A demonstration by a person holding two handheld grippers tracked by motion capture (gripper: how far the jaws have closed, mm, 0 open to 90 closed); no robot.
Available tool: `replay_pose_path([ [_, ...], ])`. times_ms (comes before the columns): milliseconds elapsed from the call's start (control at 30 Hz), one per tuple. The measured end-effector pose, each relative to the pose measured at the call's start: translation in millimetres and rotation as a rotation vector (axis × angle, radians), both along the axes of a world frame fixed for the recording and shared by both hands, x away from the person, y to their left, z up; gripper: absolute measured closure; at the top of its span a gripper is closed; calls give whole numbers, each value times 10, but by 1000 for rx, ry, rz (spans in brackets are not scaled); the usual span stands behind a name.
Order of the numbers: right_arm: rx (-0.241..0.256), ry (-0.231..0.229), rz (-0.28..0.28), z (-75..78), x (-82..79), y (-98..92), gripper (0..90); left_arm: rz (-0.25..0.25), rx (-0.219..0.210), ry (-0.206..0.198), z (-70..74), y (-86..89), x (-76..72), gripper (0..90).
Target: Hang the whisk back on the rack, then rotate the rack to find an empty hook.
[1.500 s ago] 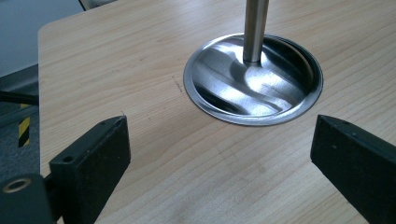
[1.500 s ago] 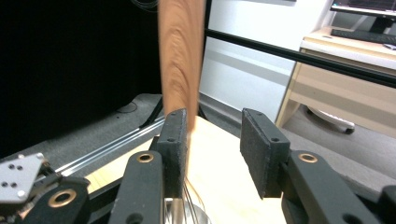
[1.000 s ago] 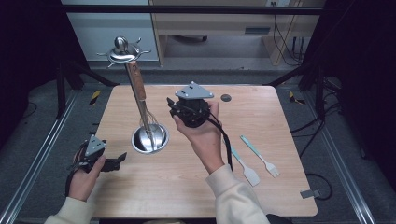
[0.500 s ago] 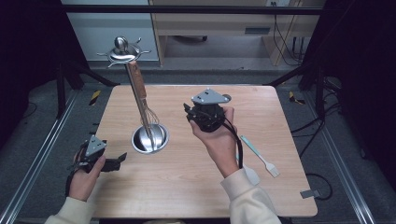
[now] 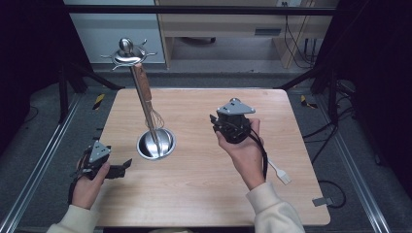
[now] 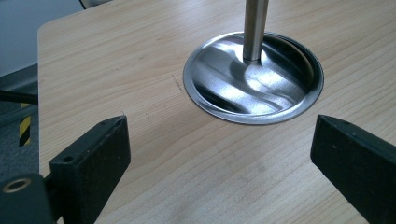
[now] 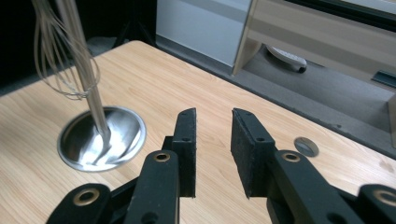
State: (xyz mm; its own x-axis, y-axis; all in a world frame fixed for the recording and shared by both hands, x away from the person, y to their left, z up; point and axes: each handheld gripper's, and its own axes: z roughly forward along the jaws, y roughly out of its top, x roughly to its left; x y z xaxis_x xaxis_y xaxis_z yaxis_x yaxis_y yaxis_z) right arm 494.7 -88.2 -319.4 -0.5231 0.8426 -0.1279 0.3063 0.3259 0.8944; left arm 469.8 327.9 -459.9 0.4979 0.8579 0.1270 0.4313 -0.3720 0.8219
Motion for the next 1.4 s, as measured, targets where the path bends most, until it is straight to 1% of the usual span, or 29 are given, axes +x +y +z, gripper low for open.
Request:
replay_pose_path([
  [67, -3, 2, -3, -9, -3, -24, 732, 0, 5, 0, 4, 3, -2, 46],
  [233, -15, 20, -23, -61, -4, -143, 761, -6, -6, -7, 15, 3, -12, 46],
  [300, -21, 23, -31, -83, 0, -188, 778, -9, -19, -24, 38, 7, -28, 46],
  [367, -29, 29, -36, -108, 4, -227, 803, -16, -42, -34, 60, 7, -47, 46],
  [400, -27, 37, -40, -126, 3, -247, 819, -18, -45, -37, 68, 3, -52, 46],
  [467, -38, 47, -45, -173, 6, -288, 859, -21, -62, -51, 103, -10, -72, 48],
  [567, -40, 58, -46, -203, 1, -317, 885, -25, -89, -80, 189, -46, -97, 48],
  [667, -50, 67, -46, -245, 8, -359, 900, -38, -117, -113, 337, -91, -121, 52],
  [733, -45, 79, -50, -279, 14, -382, 900, -55, -133, -137, 460, -138, -141, 52],
  [800, -44, 91, -56, -340, 30, -416, 900, -75, -132, -160, 592, -191, -151, 53],
  [833, -44, 91, -56, -340, 30, -416, 900, -85, -132, -167, 657, -219, -152, 53],
  [867, -43, 95, -58, -361, 35, -426, 900, -91, -123, -177, 724, -244, -153, 53],
  [967, -43, 105, -64, -421, 49, -455, 900, -105, -126, -213, 921, -318, -154, 53],
  [1000, -40, 110, -67, -438, 49, -463, 900, -109, -119, -224, 986, -340, -155, 53],
  [1067, -41, 111, -66, -478, 58, -483, 900, -128, -120, -240, 1125, -384, -155, 53],
  [1133, -37, 119, -70, -515, 60, -497, 900, -142, -124, -251, 1228, -412, -157, 52],
  [1200, -39, 122, -74, -547, 58, -503, 900, -147, -117, -269, 1354, -453, -165, 53],
  [1300, -39, 127, -74, -585, 49, -515, 900, -162, -126, -289, 1507, -495, -182, 80],
  [1367, -39, 126, -75, -609, 44, -525, 900, -163, -126, -314, 1620, -529, -199, 115],
  [1400, -36, 127, -78, -619, 38, -529, 900, -171, -133, -326, 1689, -544, -205, 126],
])
